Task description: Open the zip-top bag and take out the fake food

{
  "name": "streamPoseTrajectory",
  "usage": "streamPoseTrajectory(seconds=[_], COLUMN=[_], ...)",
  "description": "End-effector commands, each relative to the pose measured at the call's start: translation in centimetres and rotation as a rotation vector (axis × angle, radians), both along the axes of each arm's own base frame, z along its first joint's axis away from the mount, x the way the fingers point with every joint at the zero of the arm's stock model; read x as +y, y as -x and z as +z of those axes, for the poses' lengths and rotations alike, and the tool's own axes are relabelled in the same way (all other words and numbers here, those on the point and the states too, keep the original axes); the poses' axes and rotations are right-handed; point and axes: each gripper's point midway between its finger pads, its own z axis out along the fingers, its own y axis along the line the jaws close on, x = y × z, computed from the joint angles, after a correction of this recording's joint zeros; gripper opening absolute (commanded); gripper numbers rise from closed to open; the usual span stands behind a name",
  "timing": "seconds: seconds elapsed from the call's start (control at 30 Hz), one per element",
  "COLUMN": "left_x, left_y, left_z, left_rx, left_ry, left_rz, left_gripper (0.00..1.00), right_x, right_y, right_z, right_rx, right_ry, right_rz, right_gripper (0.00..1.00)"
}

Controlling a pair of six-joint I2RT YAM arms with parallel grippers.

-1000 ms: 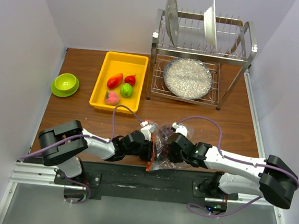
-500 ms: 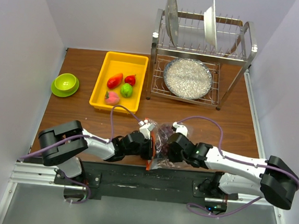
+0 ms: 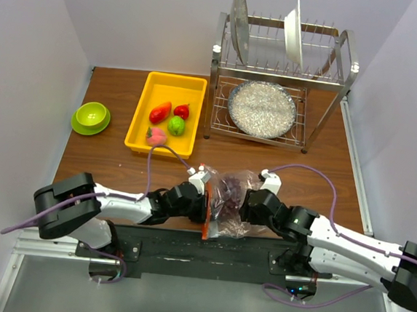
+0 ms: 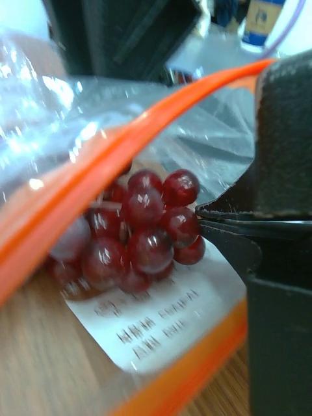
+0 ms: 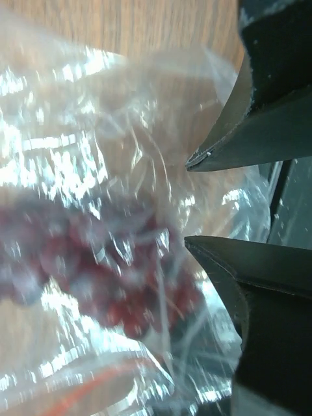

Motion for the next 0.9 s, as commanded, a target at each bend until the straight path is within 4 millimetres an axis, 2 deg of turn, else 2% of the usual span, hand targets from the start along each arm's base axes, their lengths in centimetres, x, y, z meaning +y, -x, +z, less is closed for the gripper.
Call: streamPoseTrajectory(seconds=[0.0,0.17,0.2,0.3,0.57,0.73,0.87], left_x=[1.3,2.0,2.5,3.2,5.2,4.8,4.1], left_y=[0.2,0.3,0.4,0.0,-2.2,-3.0,-3.3], left_z=[0.0,1.5,1.2,2.2,4.6,6.9,8.8], left_rx=[-0.044,-0.092,-0.088,-0.113,-0.216,-0.279,-0.332], left_ry=[-0.090,-0.103,-0.135,-0.163,-0.269,-0.257,-0.221], left_rz=[-0.037,-0.066,-0.066,-0.048,0.036,0.020,-0.003], left_gripper=[0.00,0.00,0.00,0.00,0.00,0.00,0.00], right_x=[-2.0,-2.7,-2.8,-2.8,-3.0,-2.6,-2.1], right_y=[-1.0,-1.4,-1.4,-1.4,-2.0,-2.1,-2.3], right_z=[-1.1,-1.8,-2.0,-2.3,-1.8,-1.6,-2.2], right_rx=[-0.015,-0.020,-0.016,-0.011,-0.020,-0.018,-0.009], right_ry=[0.055,0.076,0.085,0.086,0.086,0.081,0.087], right_rz=[-0.093,-0.128,-0.128,-0.133,-0.151,-0.143,-0.134], right_gripper=[0.48,0.46,0.45,0.44,0.42,0.41,0.39])
